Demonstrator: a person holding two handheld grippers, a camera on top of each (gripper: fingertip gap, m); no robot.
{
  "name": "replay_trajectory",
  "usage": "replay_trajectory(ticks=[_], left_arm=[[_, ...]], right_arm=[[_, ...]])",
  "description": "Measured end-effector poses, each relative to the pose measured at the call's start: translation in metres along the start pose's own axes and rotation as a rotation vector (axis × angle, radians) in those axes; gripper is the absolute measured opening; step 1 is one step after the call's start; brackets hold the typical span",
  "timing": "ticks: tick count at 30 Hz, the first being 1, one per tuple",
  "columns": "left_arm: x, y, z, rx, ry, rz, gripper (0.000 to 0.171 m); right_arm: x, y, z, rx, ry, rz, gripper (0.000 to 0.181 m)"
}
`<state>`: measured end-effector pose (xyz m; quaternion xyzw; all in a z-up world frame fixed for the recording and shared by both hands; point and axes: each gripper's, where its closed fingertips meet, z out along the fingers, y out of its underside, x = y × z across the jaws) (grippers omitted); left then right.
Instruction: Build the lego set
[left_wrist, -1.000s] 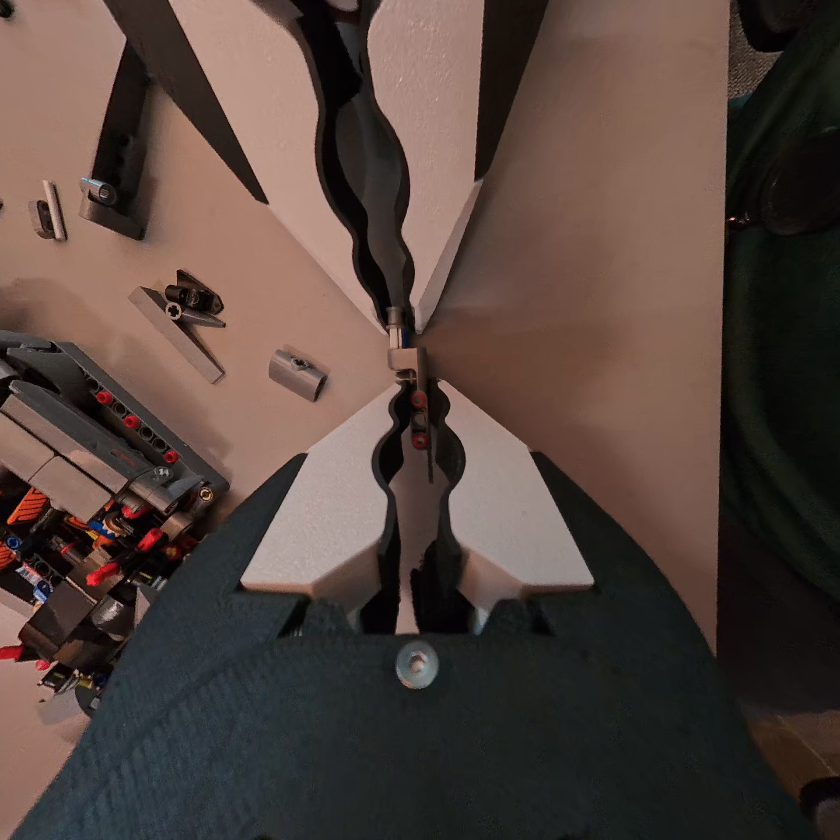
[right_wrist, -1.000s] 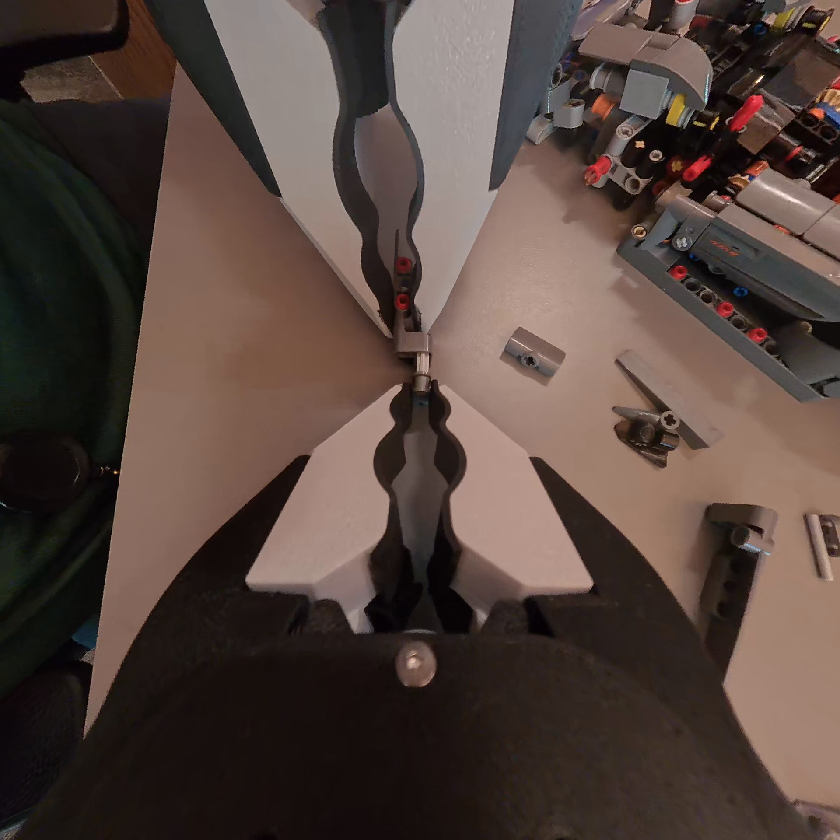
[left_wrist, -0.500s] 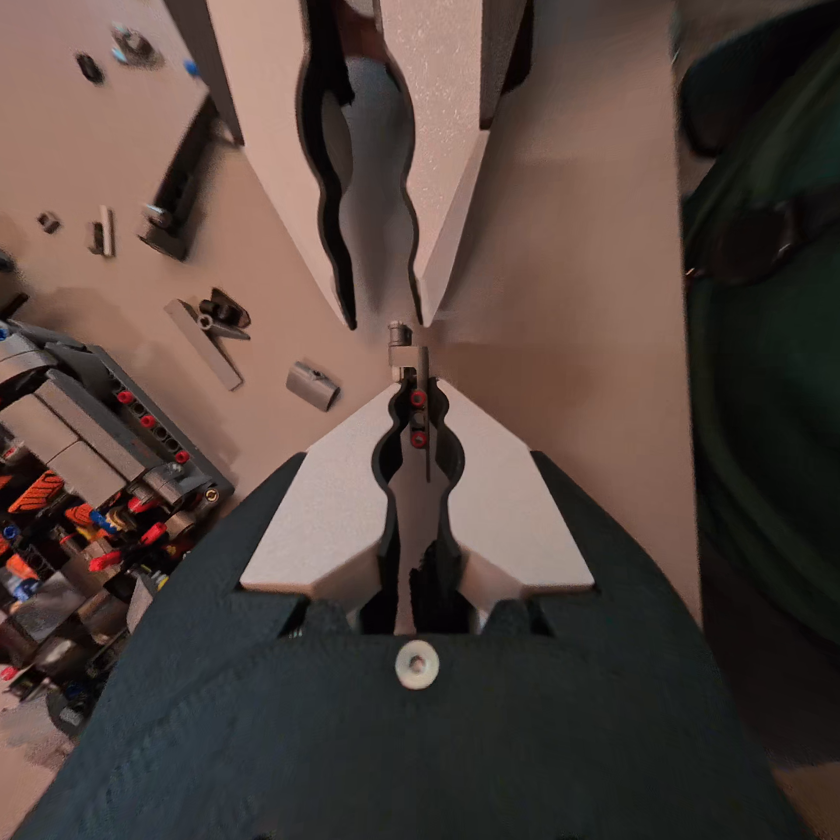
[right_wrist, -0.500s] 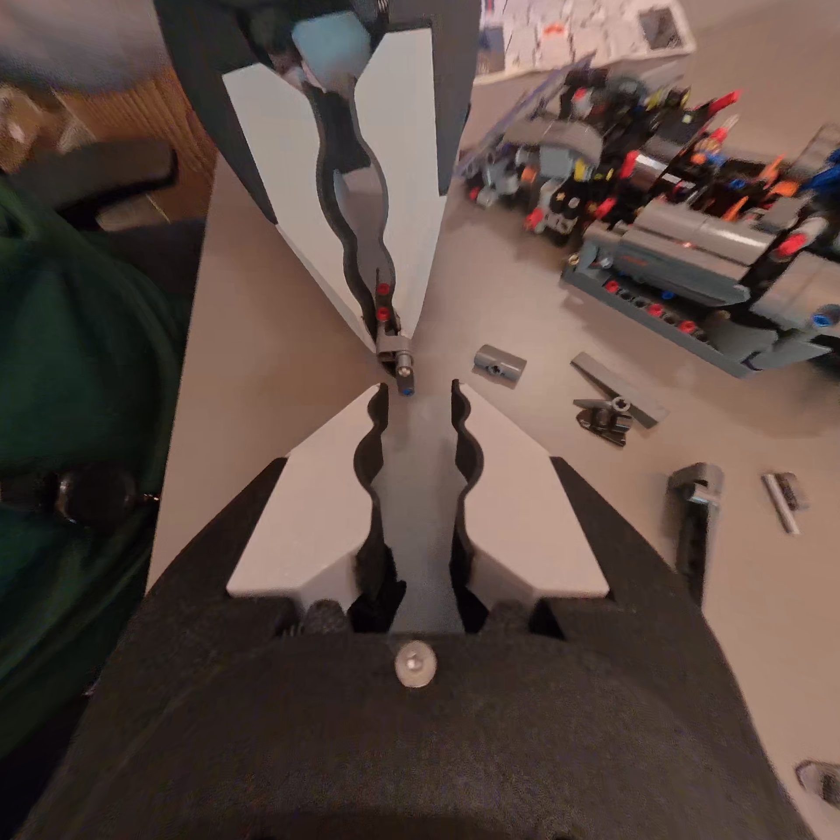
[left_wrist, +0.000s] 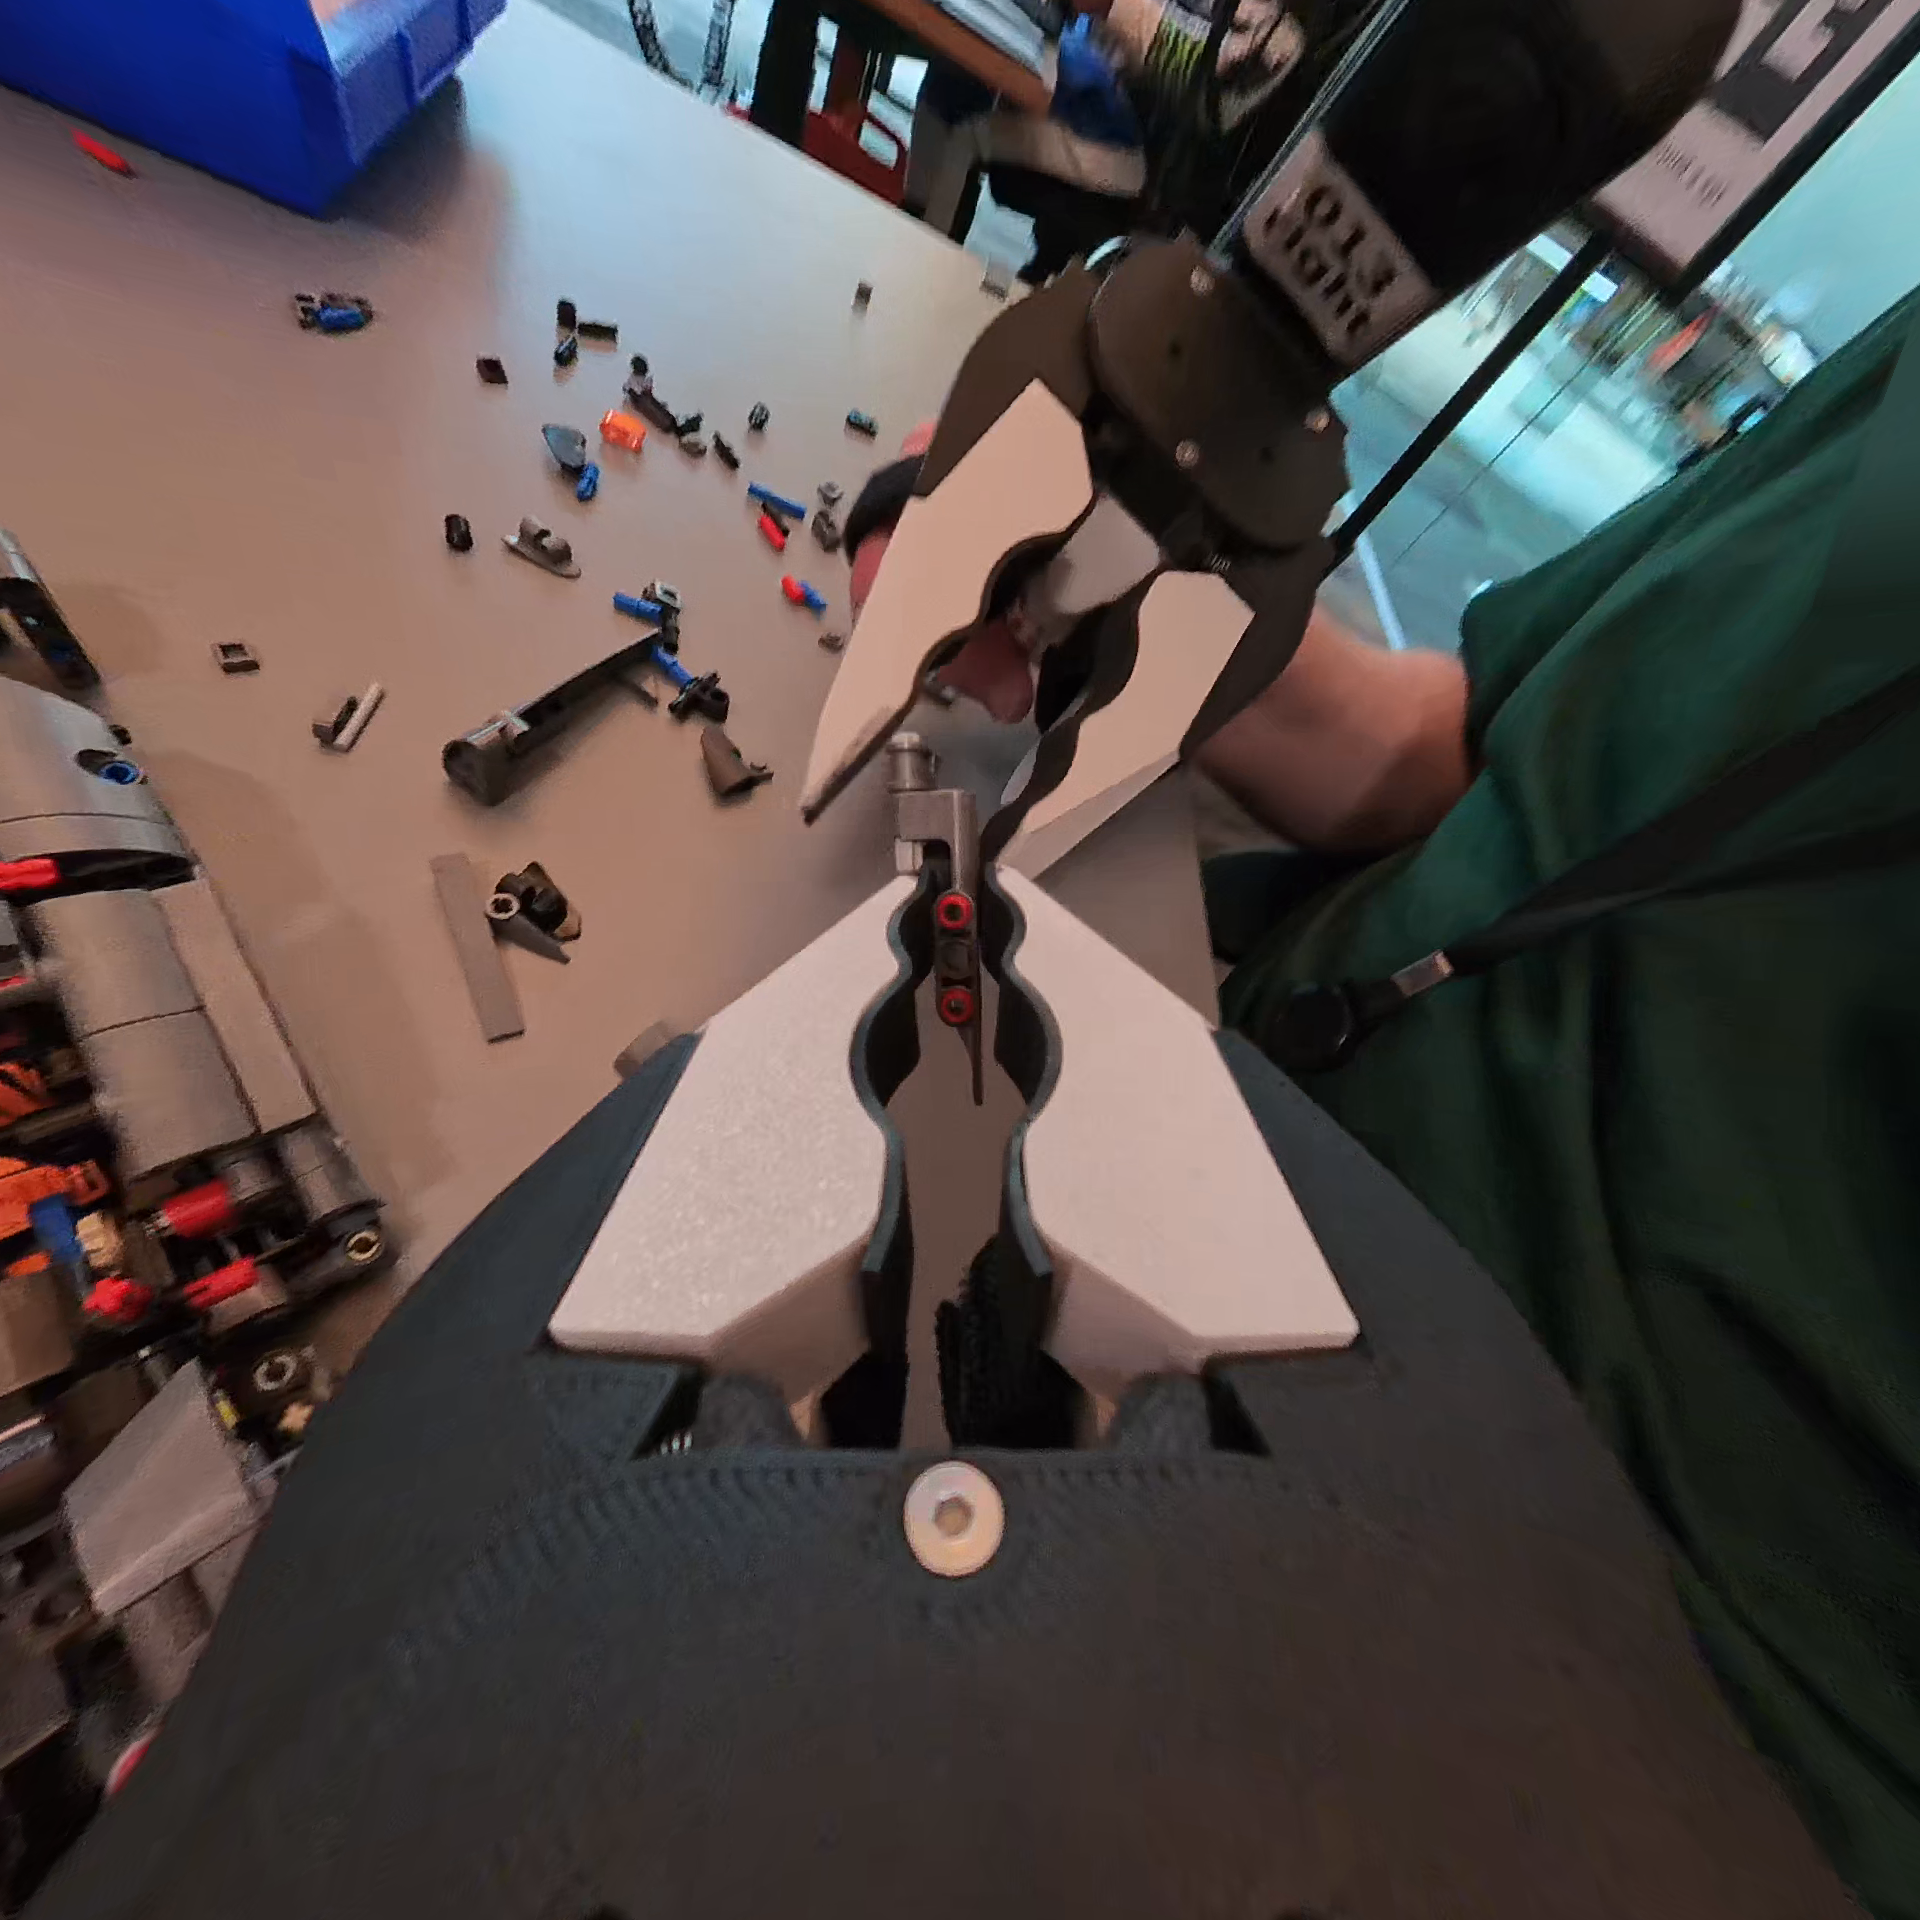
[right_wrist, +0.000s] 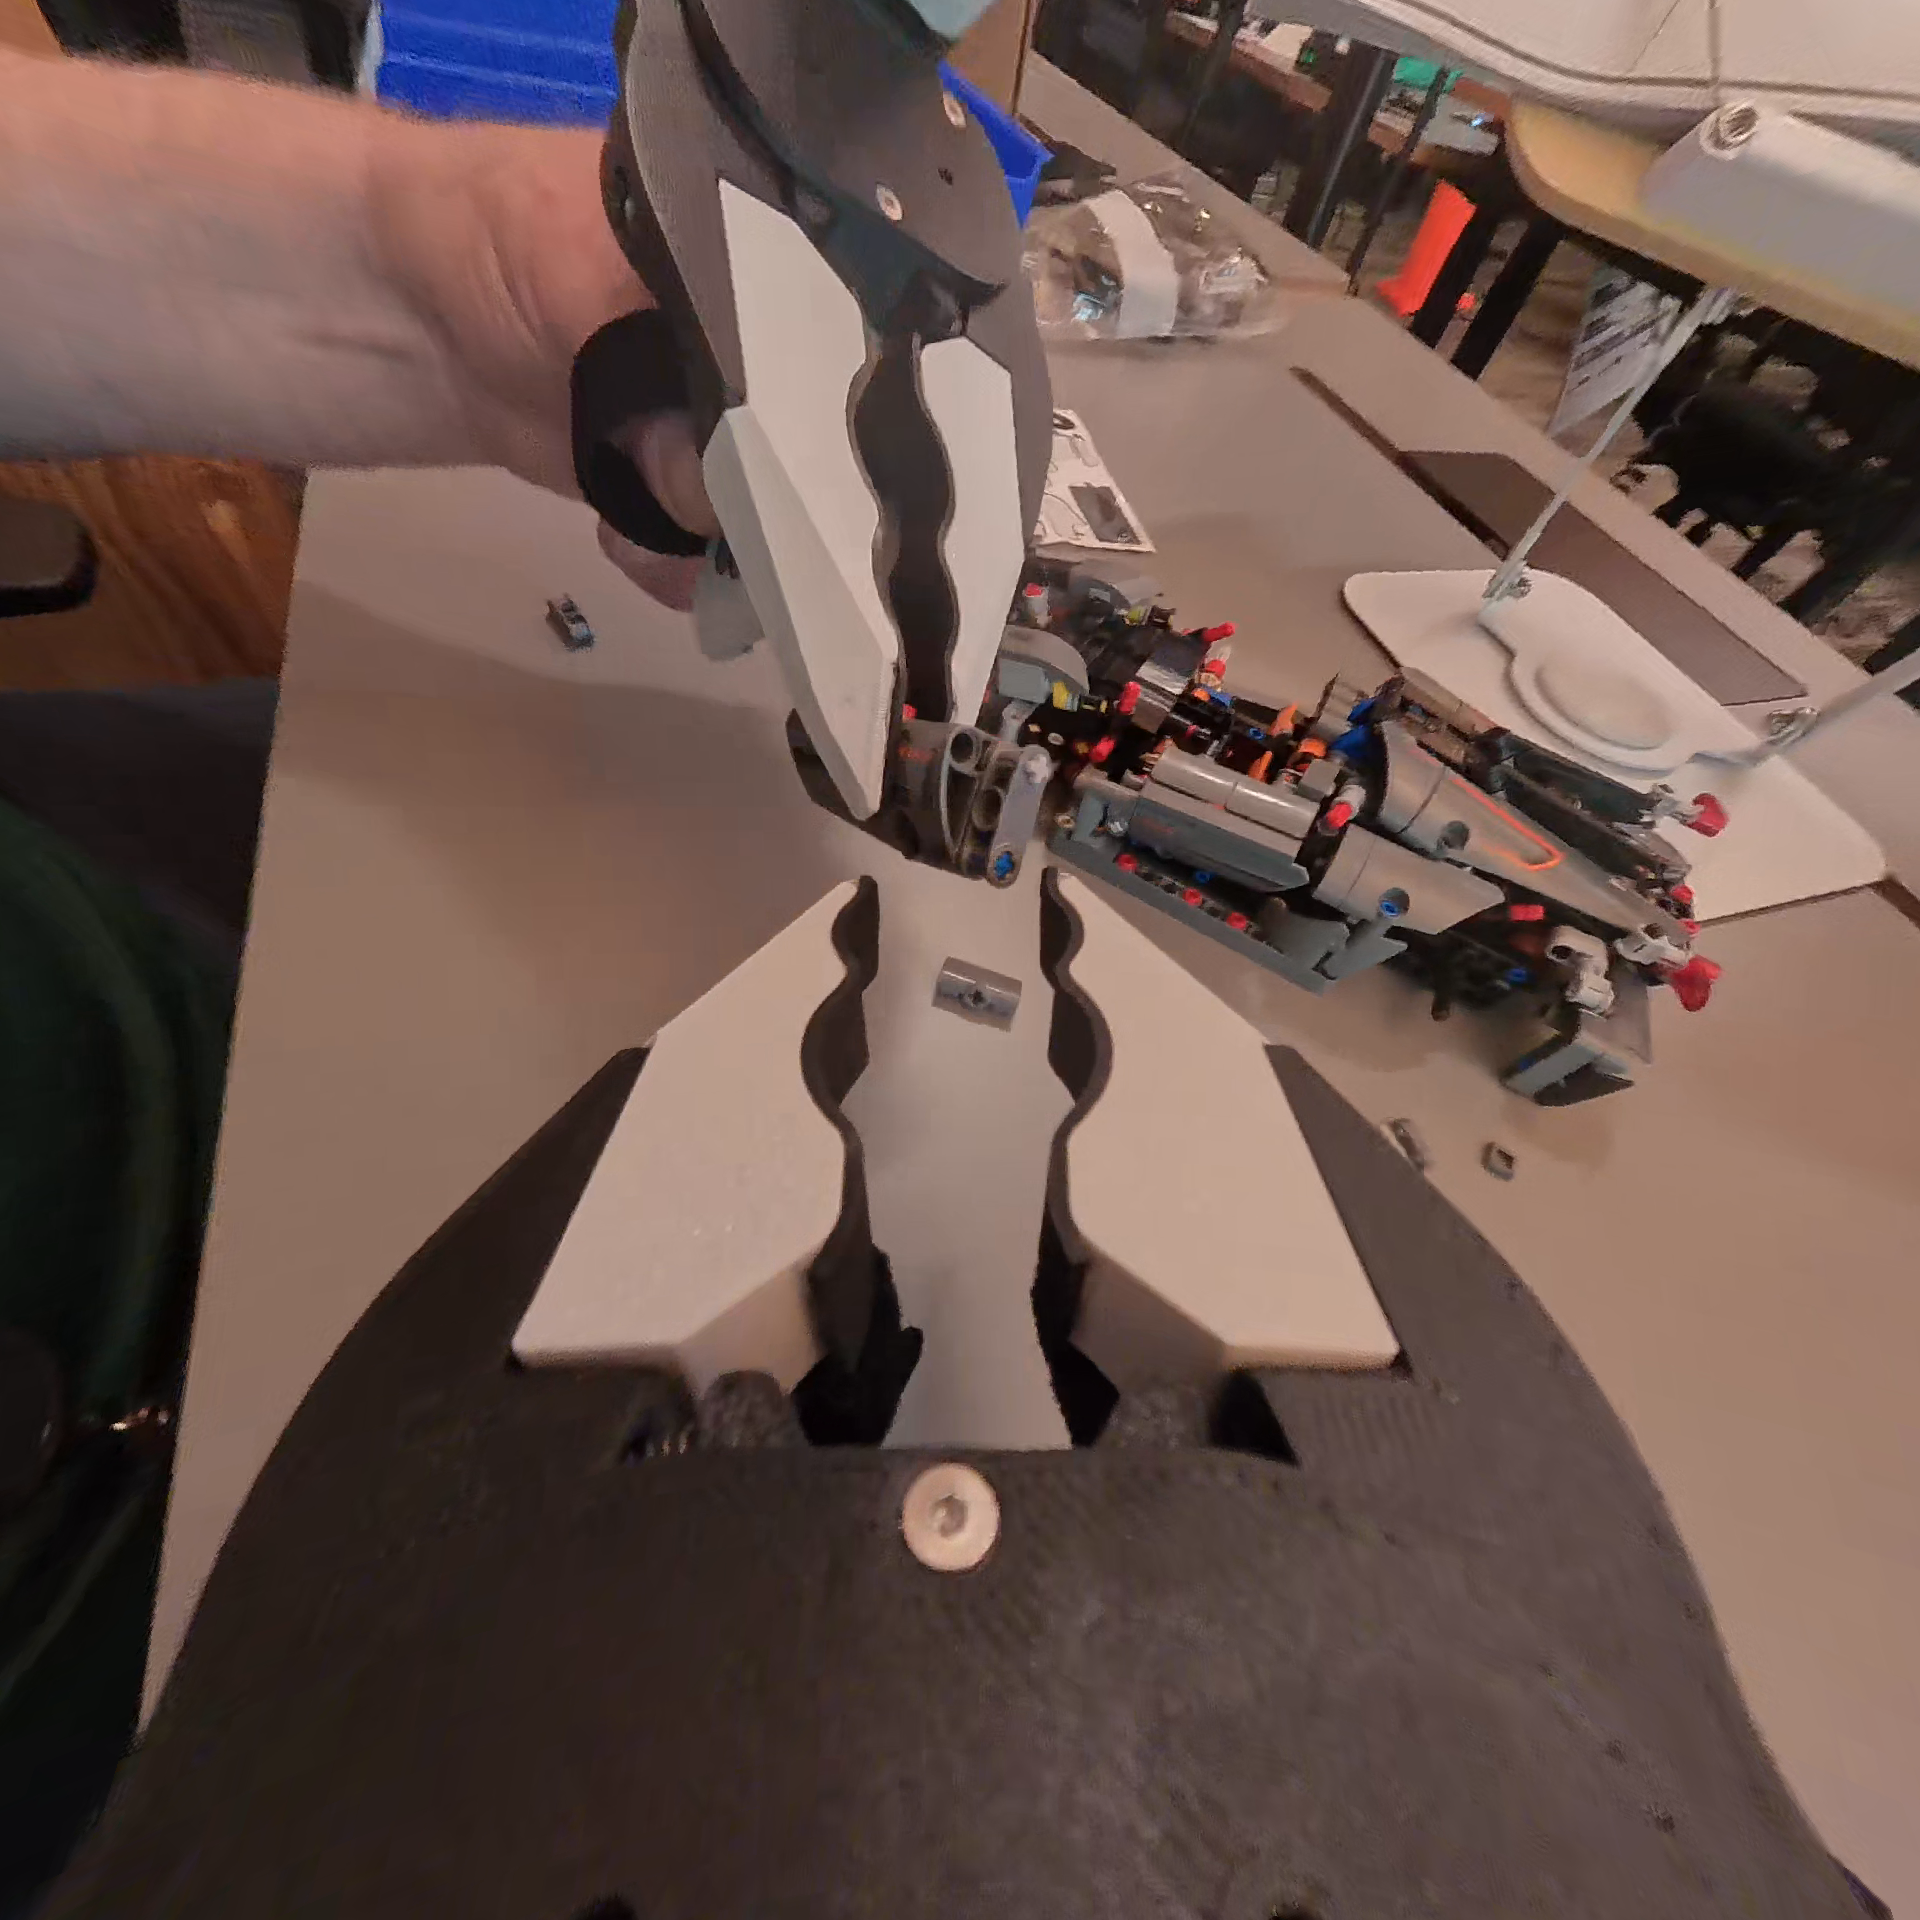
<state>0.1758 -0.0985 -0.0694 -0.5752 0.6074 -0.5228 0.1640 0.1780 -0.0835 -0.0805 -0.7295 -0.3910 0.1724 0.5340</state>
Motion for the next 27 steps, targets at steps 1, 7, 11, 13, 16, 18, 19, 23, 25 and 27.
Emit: replay_trajectory(ticks=[1, 7, 11, 13, 16, 18, 19, 23, 25, 27], left_arm=[[0.002, -0.003, 0.000, 0.021, 0.016, -0.013, 0.006], [0.012, -0.003, -0.003, 0.014, 0.071, 0.027, 0.006], [0.020, -0.009, -0.009, 0.011, 0.117, 0.061, 0.007], [0.022, -0.015, -0.012, 0.035, 0.126, 0.081, 0.007], [0.023, -0.023, -0.015, 0.064, 0.128, 0.102, 0.007], [0.022, -0.029, -0.017, 0.088, 0.119, 0.118, 0.007], [0.023, -0.032, -0.018, 0.102, 0.131, 0.112, 0.006], [0.022, -0.035, -0.017, 0.112, 0.131, 0.126, 0.006], [0.020, -0.034, -0.016, 0.107, 0.128, 0.129, 0.006], [0.023, -0.036, -0.016, 0.121, 0.143, 0.136, 0.006]], right_arm=[[0.000, -0.001, 0.000, 0.006, -0.011, 0.023, 0.027], [-0.013, -0.014, -0.004, 0.102, -0.194, 0.170, 0.013], [-0.018, -0.026, -0.009, 0.174, -0.257, 0.215, 0.005], [-0.016, -0.033, -0.011, 0.211, -0.257, 0.235, 0.002], [-0.014, -0.040, -0.013, 0.246, -0.255, 0.258, 0.002], [-0.011, -0.043, -0.014, 0.269, -0.252, 0.289, 0.002], [-0.010, -0.047, -0.016, 0.294, -0.268, 0.311, 0.004], [-0.005, -0.057, -0.022, 0.372, -0.303, 0.414, 0.015], [-0.004, -0.059, -0.023, 0.385, -0.311, 0.436, 0.015], [-0.004, -0.061, -0.025, 0.408, -0.333, 0.454, 0.014]])
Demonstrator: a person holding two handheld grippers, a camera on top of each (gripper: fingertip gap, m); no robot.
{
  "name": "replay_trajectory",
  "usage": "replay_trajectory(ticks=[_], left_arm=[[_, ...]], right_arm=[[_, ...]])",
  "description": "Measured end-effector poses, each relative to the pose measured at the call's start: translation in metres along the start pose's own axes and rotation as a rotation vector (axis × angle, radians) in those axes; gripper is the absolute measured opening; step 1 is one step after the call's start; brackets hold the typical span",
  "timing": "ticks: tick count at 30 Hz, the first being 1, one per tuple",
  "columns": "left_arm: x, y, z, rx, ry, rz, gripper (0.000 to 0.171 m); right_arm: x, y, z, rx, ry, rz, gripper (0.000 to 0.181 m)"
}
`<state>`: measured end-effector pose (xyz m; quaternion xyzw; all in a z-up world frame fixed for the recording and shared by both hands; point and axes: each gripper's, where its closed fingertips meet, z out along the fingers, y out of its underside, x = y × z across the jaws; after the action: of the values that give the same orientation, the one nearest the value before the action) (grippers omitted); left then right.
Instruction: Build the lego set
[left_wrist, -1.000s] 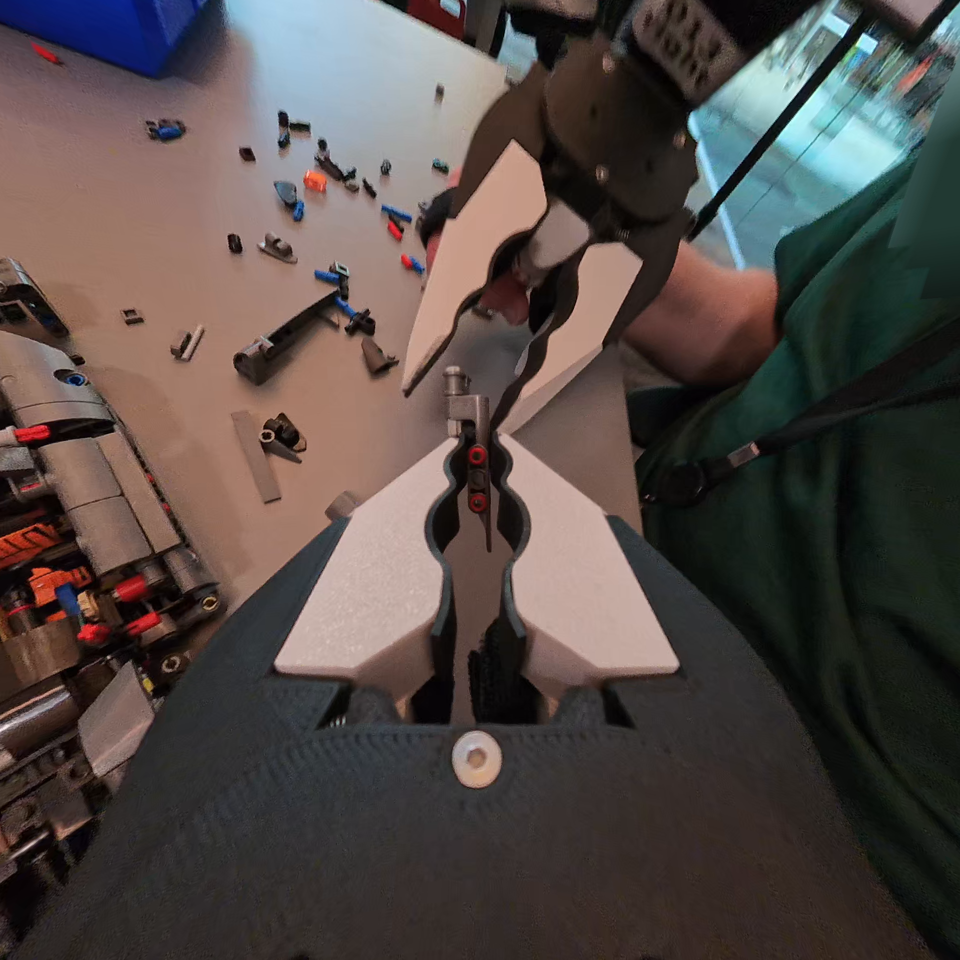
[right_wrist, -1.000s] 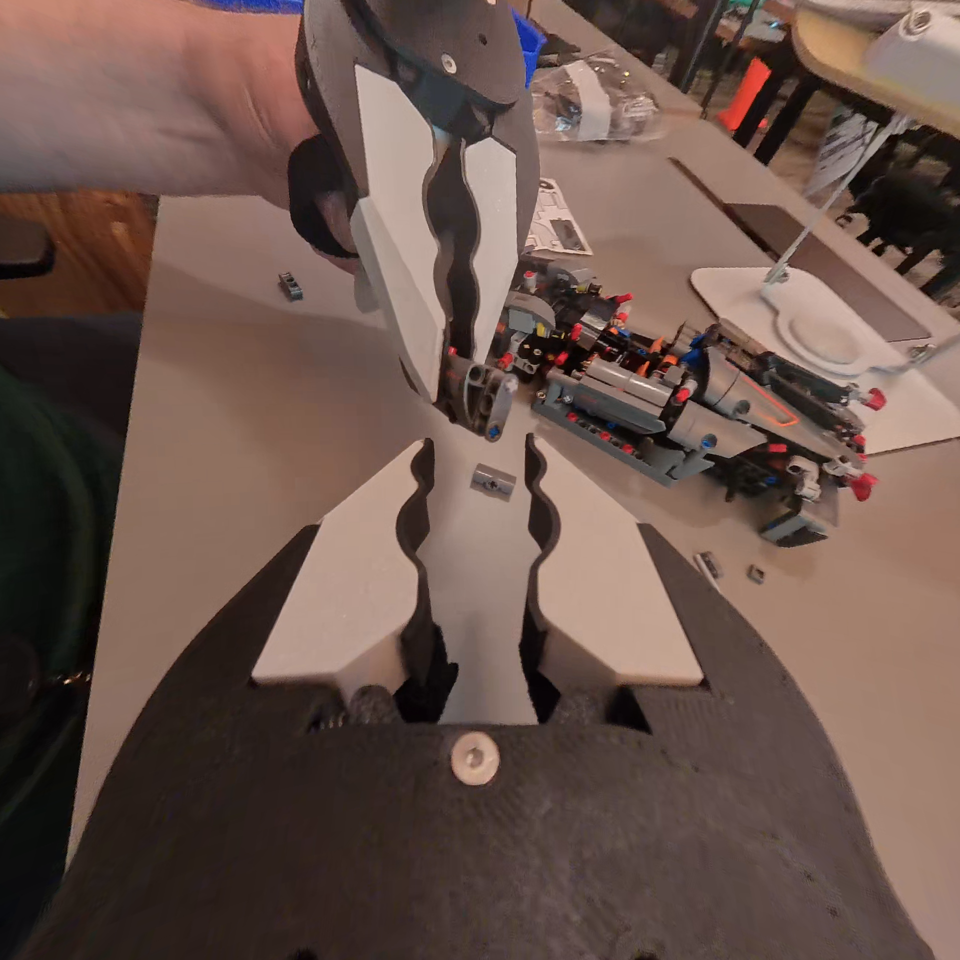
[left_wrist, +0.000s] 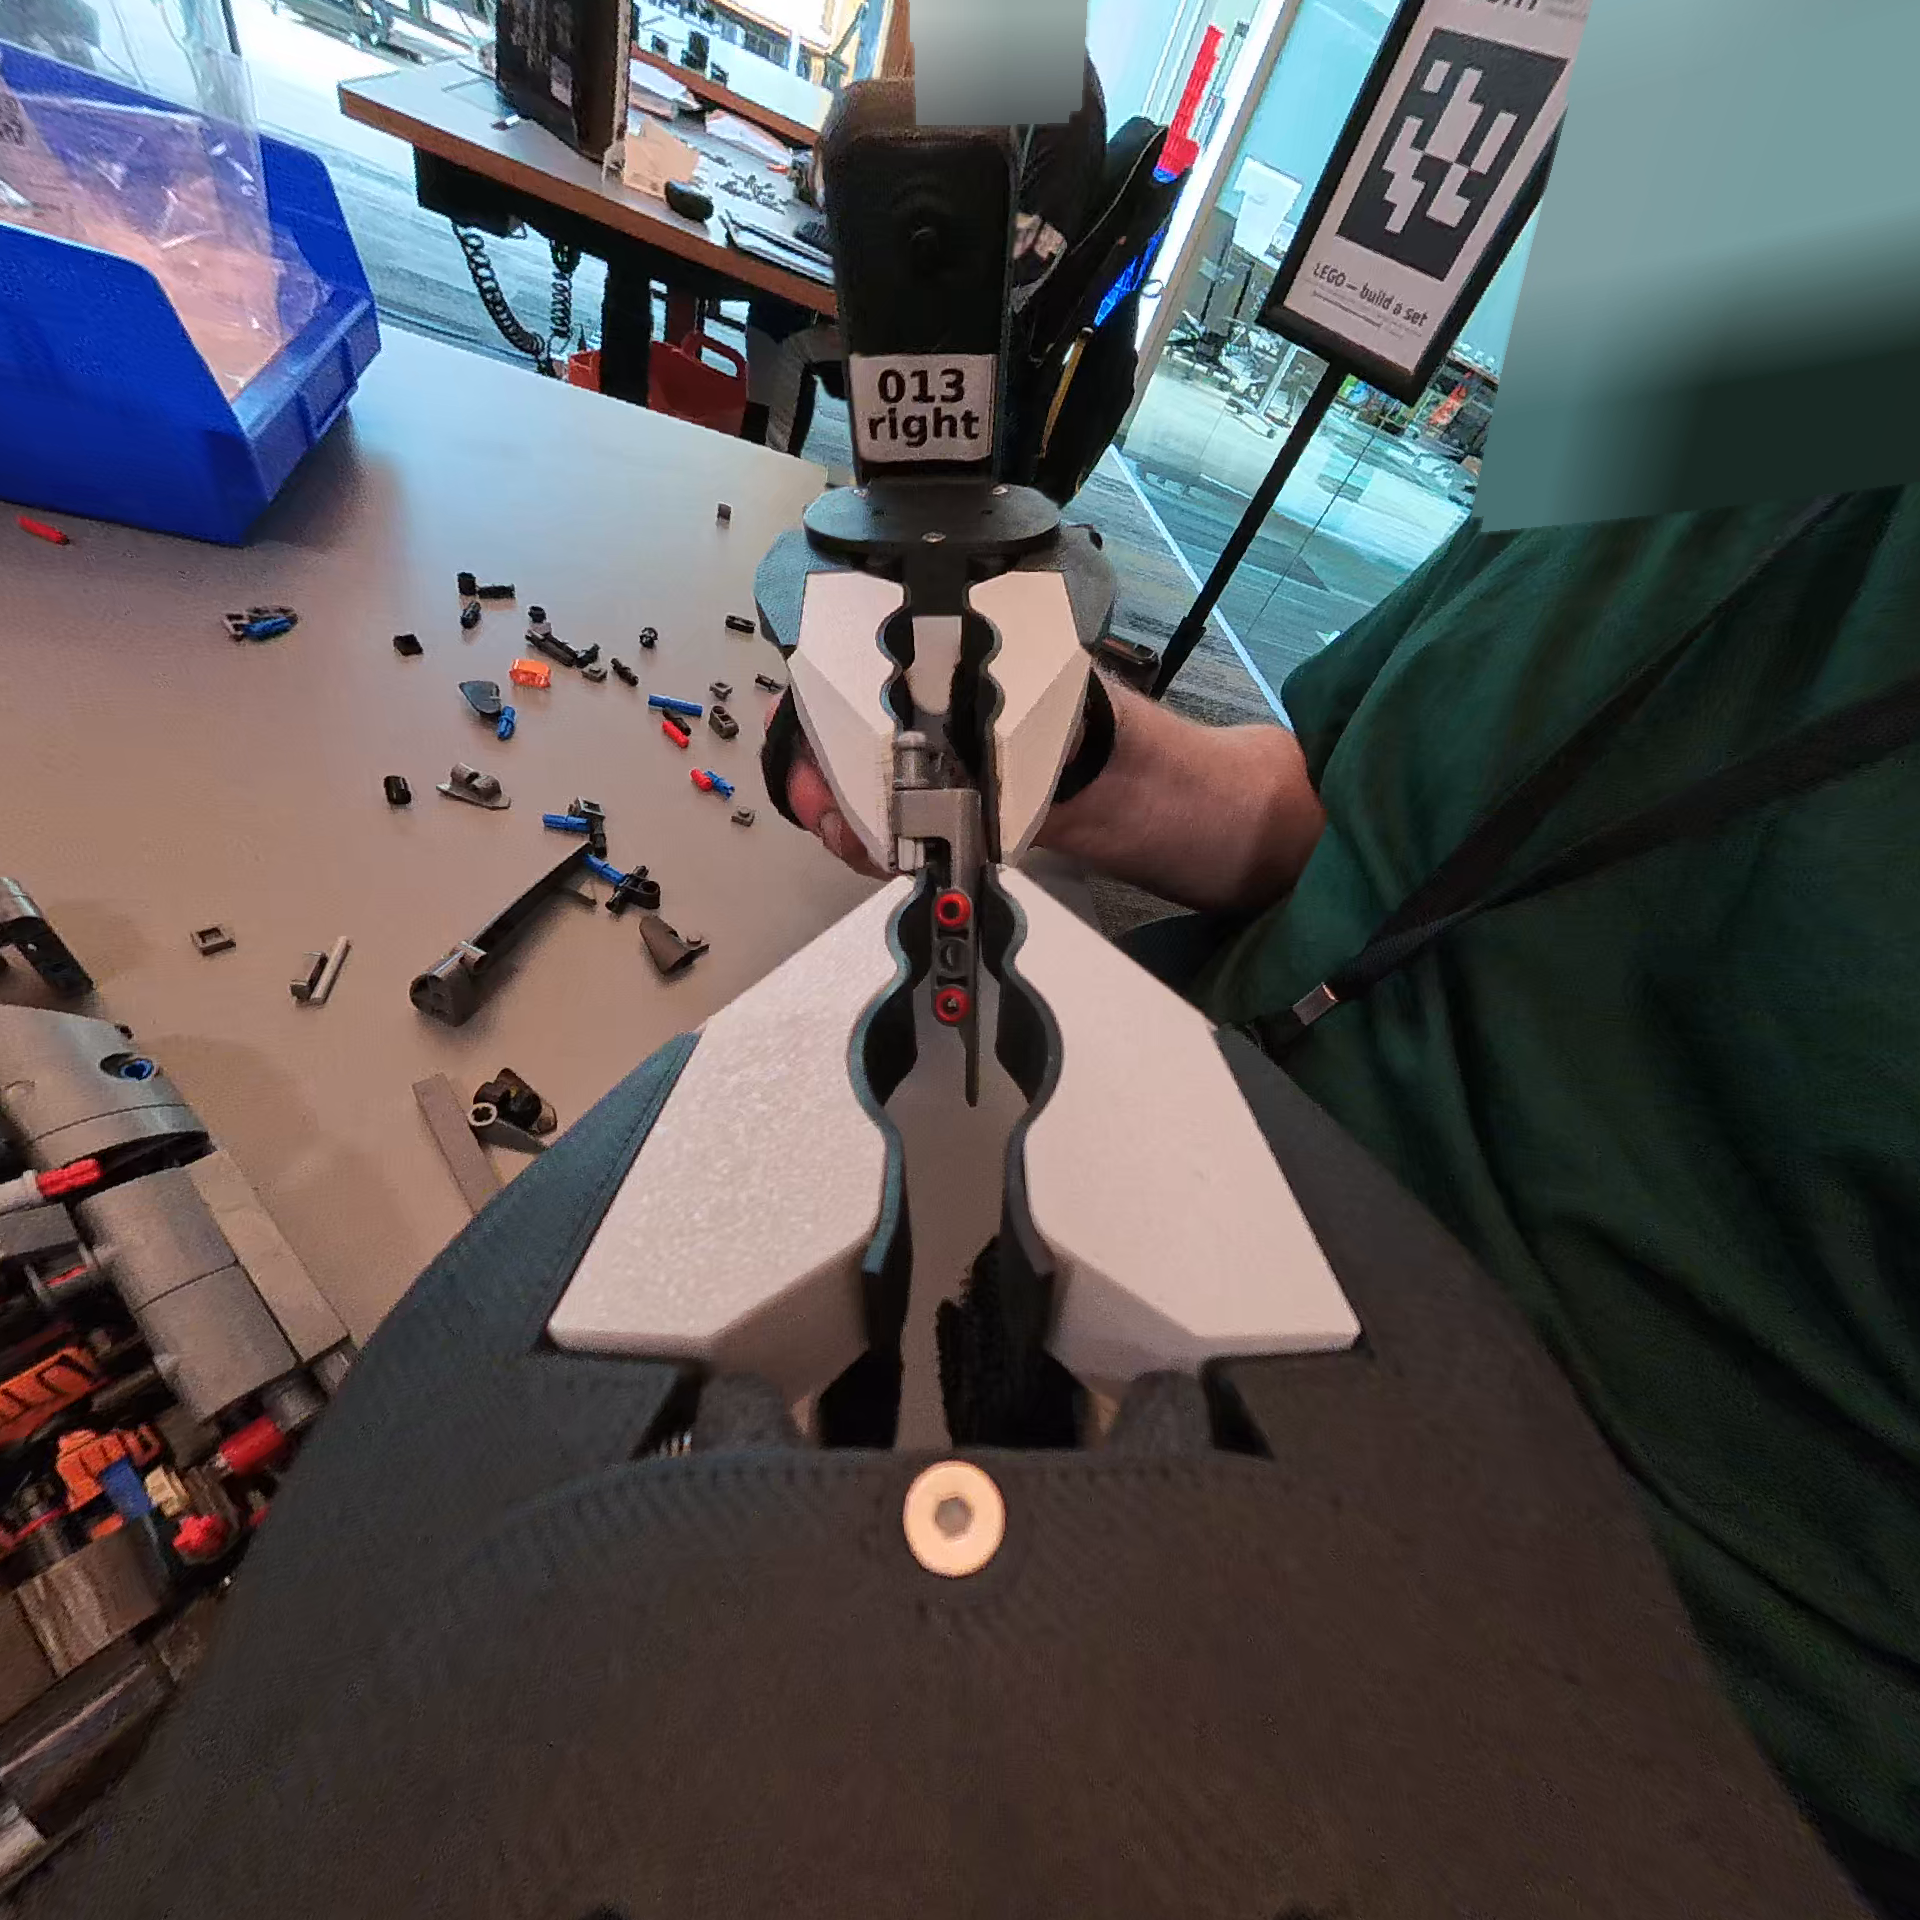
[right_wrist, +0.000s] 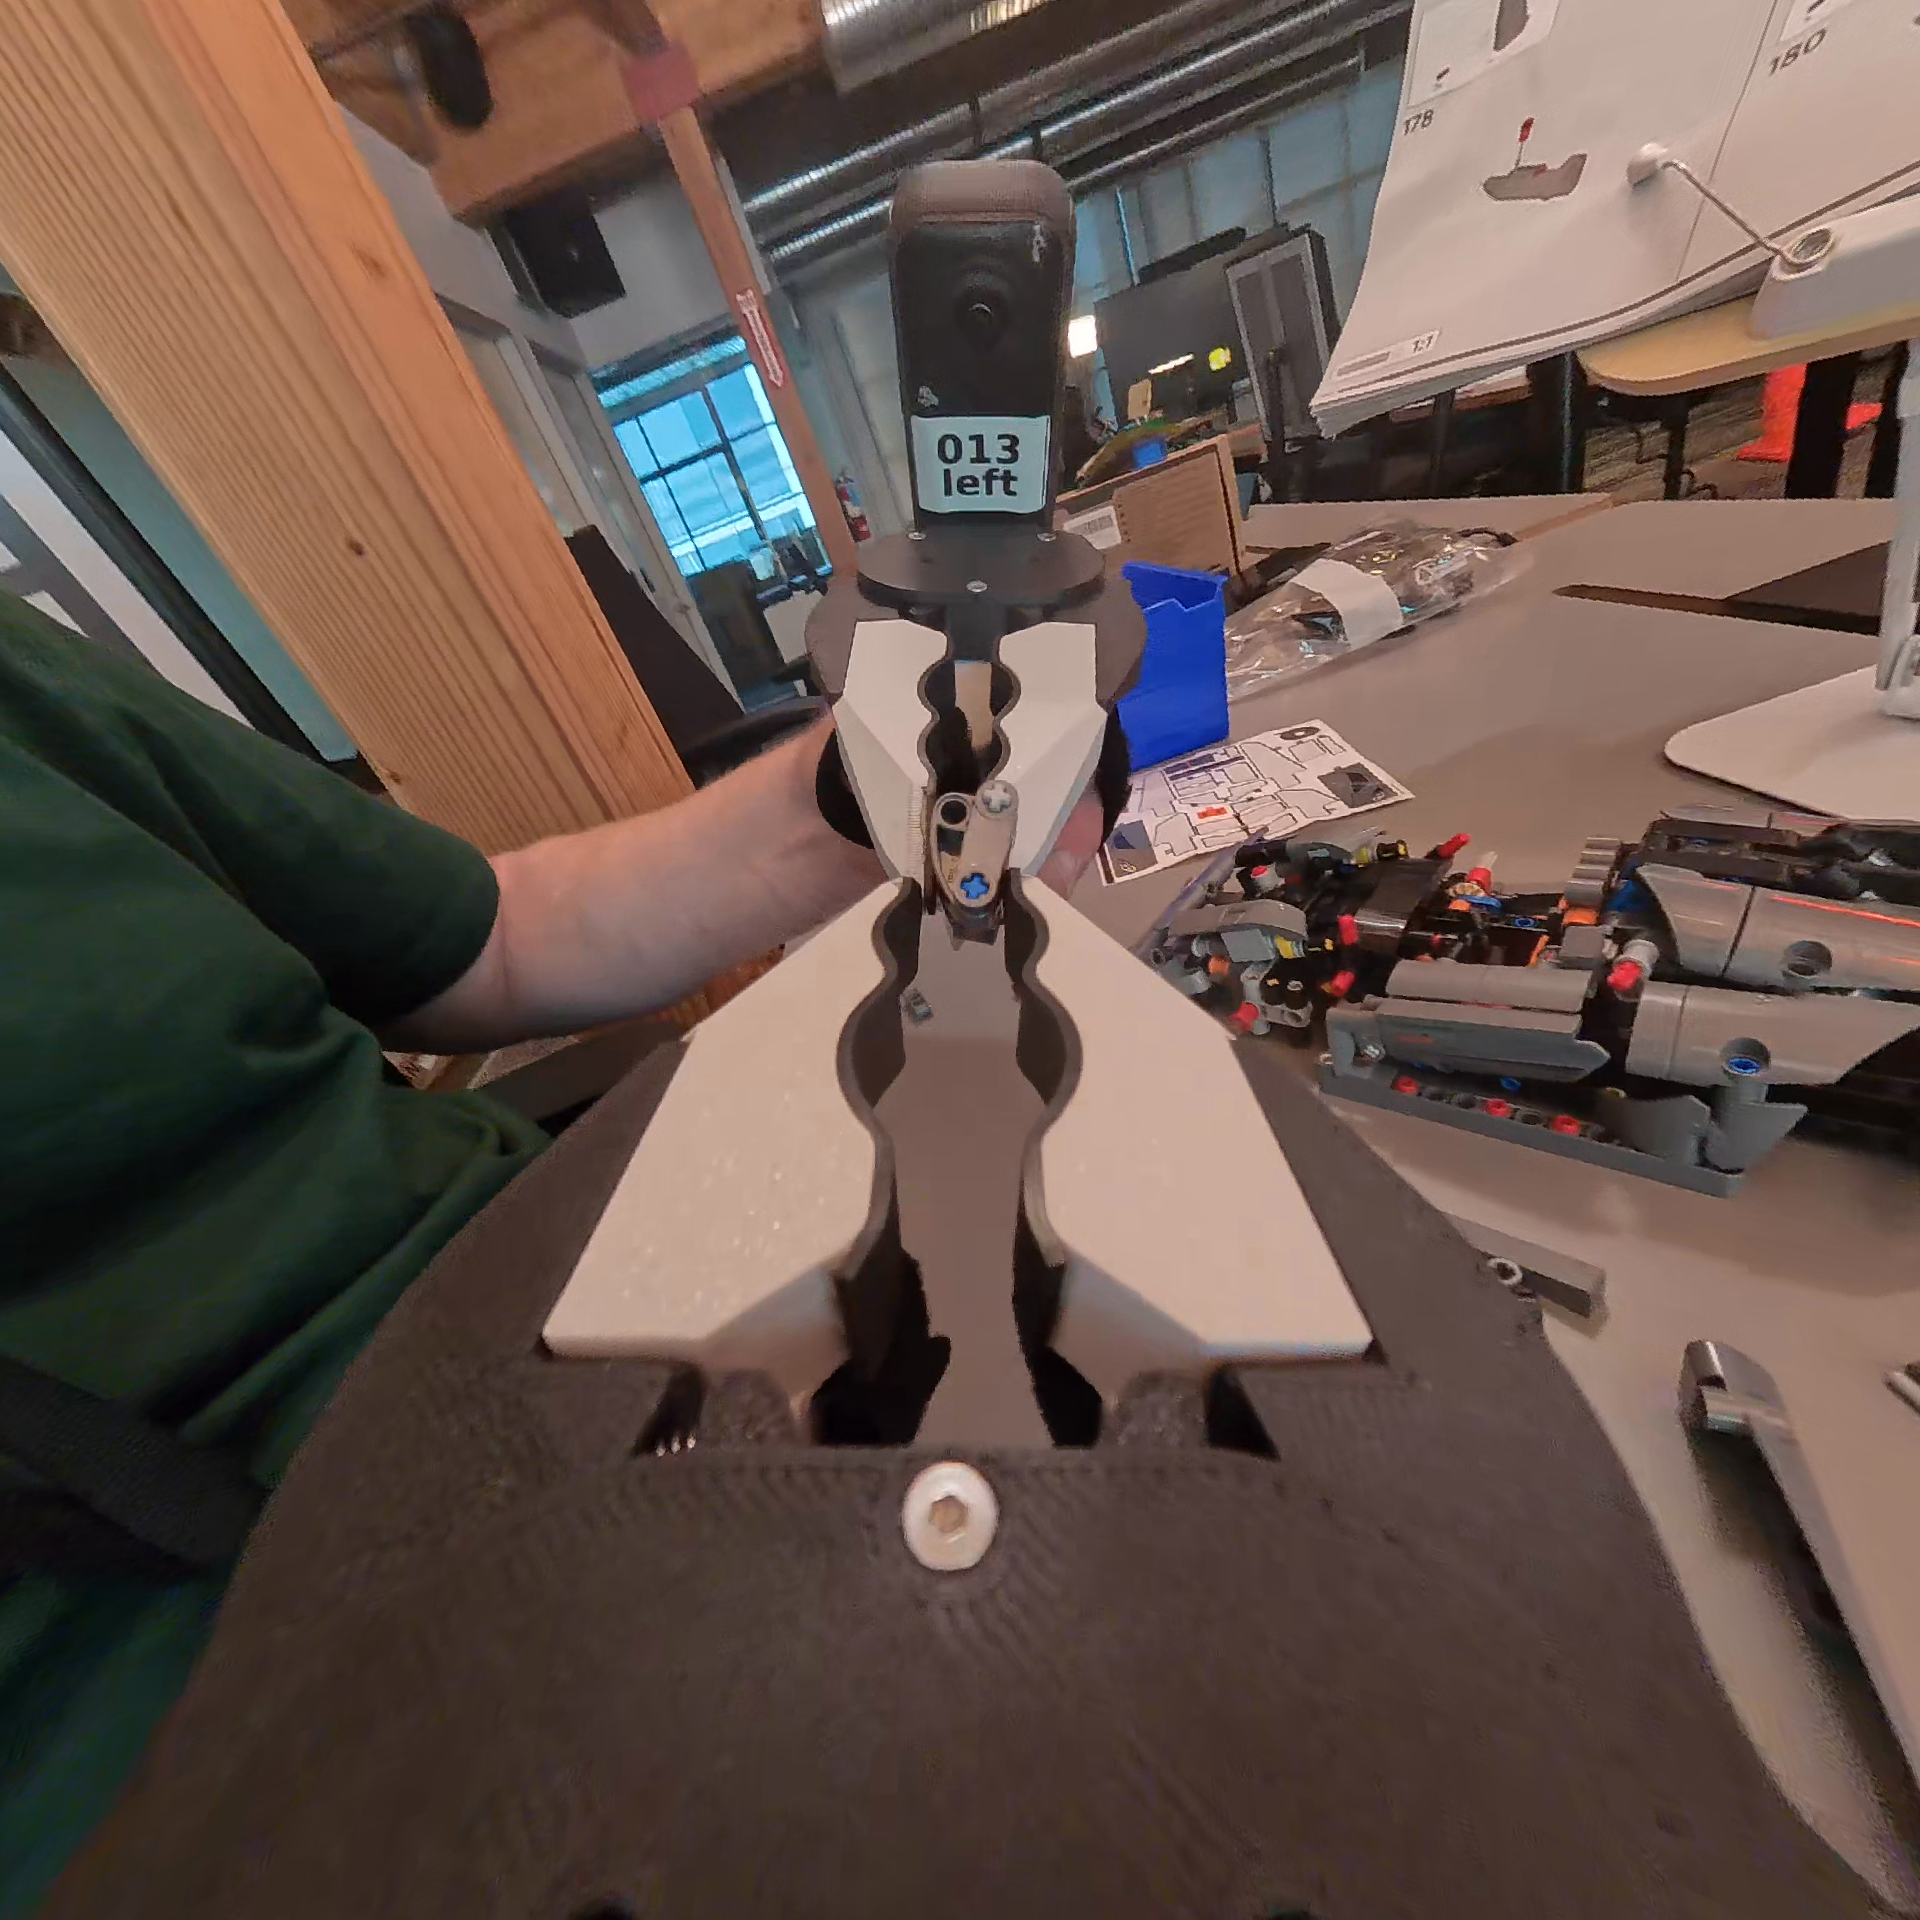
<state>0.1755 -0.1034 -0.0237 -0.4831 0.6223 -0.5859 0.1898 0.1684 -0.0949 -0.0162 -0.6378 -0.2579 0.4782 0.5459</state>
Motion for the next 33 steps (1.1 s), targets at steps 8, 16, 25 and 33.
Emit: replay_trajectory(ticks=[8, 16, 25, 33], left_arm=[[0.004, -0.006, 0.002, 0.035, 0.046, -0.015, 0.006], [-0.024, -0.022, -0.009, 0.048, -0.287, 0.168, 0.027], [-0.040, -0.040, -0.014, -0.198, -0.894, 0.746, 0.042], [-0.044, -0.039, -0.015, -0.289, -1.039, 0.882, 0.025]], right_arm=[[-0.002, -0.006, -0.003, 0.060, -0.042, 0.032, 0.010], [0.016, -0.021, -0.013, 0.049, 0.225, -0.171, 0.009], [0.014, -0.042, -0.005, 0.085, 0.387, -0.270, 0.009], [0.011, -0.044, 0.001, 0.120, 0.344, -0.186, 0.009]])
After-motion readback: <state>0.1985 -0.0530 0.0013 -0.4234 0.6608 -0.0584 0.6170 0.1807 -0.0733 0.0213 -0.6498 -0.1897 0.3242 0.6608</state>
